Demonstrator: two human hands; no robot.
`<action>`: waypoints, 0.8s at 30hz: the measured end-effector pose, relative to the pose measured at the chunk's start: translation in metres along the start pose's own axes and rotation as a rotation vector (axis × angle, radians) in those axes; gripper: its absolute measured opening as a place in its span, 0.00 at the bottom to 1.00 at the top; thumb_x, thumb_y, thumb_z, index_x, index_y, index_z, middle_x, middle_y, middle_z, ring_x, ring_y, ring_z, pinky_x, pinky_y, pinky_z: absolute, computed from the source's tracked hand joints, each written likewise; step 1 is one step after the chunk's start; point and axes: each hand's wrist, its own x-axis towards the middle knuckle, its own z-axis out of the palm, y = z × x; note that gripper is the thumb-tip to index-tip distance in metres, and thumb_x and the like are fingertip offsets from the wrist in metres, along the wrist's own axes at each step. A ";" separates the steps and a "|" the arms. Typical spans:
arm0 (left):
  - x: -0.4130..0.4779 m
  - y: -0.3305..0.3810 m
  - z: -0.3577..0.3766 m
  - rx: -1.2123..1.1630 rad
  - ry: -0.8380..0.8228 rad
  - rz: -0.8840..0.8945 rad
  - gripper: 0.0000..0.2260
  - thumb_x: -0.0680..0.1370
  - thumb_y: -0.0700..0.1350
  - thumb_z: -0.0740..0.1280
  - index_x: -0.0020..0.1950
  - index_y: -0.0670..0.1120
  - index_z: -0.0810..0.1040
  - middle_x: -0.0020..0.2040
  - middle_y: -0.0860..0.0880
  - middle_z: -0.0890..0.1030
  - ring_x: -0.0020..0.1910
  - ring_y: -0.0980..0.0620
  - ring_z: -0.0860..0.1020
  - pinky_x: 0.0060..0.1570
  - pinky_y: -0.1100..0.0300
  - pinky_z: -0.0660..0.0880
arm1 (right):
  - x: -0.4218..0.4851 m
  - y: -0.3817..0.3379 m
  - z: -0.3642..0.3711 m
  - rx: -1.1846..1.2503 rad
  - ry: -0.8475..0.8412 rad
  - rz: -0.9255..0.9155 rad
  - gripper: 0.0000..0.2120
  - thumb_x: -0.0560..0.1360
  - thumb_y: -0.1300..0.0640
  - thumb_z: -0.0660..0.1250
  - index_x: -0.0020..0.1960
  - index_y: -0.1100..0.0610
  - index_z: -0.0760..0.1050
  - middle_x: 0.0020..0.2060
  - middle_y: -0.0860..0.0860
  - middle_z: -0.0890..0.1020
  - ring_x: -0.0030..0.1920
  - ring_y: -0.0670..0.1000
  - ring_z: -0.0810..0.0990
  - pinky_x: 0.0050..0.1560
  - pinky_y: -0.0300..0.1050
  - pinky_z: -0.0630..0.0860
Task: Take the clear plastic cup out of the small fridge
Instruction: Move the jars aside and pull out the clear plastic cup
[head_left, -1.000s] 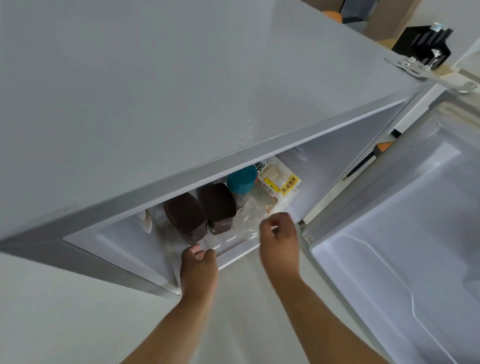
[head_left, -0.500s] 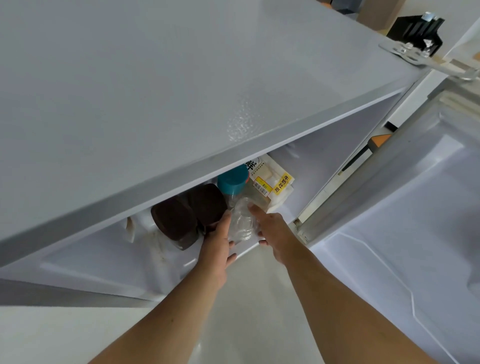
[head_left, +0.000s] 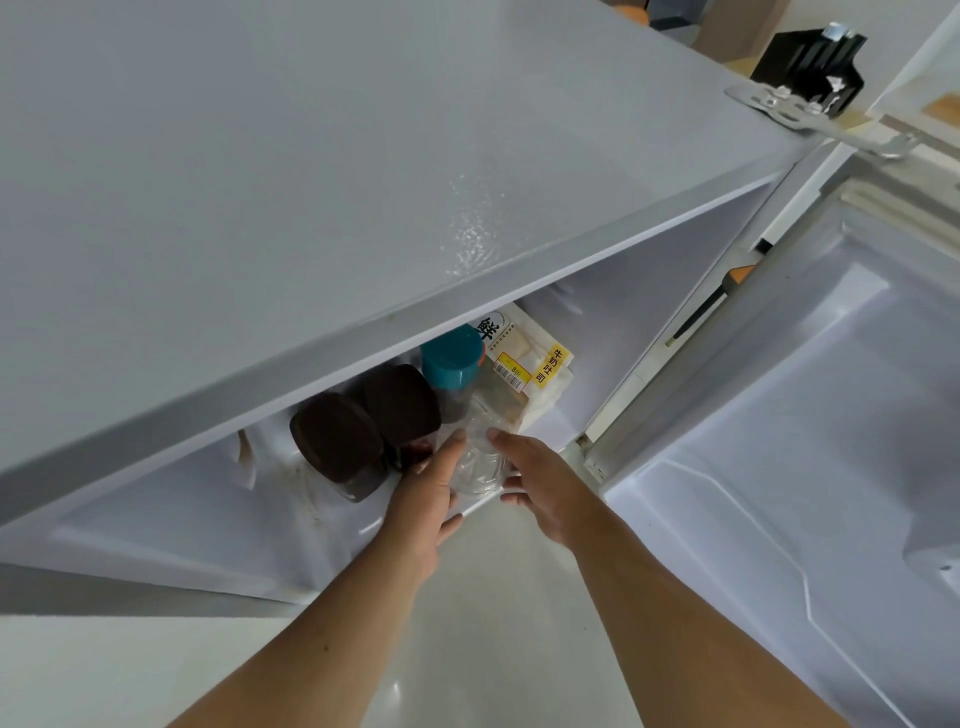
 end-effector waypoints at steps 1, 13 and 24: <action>-0.001 -0.001 -0.002 0.000 0.001 -0.003 0.54 0.51 0.75 0.79 0.73 0.55 0.73 0.71 0.47 0.78 0.68 0.42 0.77 0.66 0.43 0.76 | -0.003 0.001 0.000 -0.006 0.000 -0.008 0.22 0.79 0.38 0.69 0.65 0.53 0.78 0.60 0.53 0.84 0.61 0.57 0.81 0.68 0.56 0.77; -0.022 -0.011 -0.013 0.198 -0.042 -0.010 0.46 0.59 0.78 0.73 0.70 0.54 0.74 0.66 0.48 0.79 0.62 0.44 0.79 0.58 0.45 0.81 | -0.045 0.022 0.007 -0.021 0.019 -0.053 0.34 0.66 0.29 0.70 0.63 0.51 0.81 0.57 0.52 0.87 0.59 0.56 0.84 0.65 0.55 0.78; -0.097 -0.039 -0.023 0.315 -0.111 0.029 0.45 0.51 0.79 0.76 0.61 0.56 0.79 0.58 0.52 0.83 0.55 0.45 0.83 0.57 0.43 0.82 | -0.143 0.059 -0.002 0.039 0.042 -0.099 0.36 0.69 0.29 0.69 0.68 0.52 0.77 0.60 0.52 0.85 0.59 0.55 0.84 0.63 0.53 0.79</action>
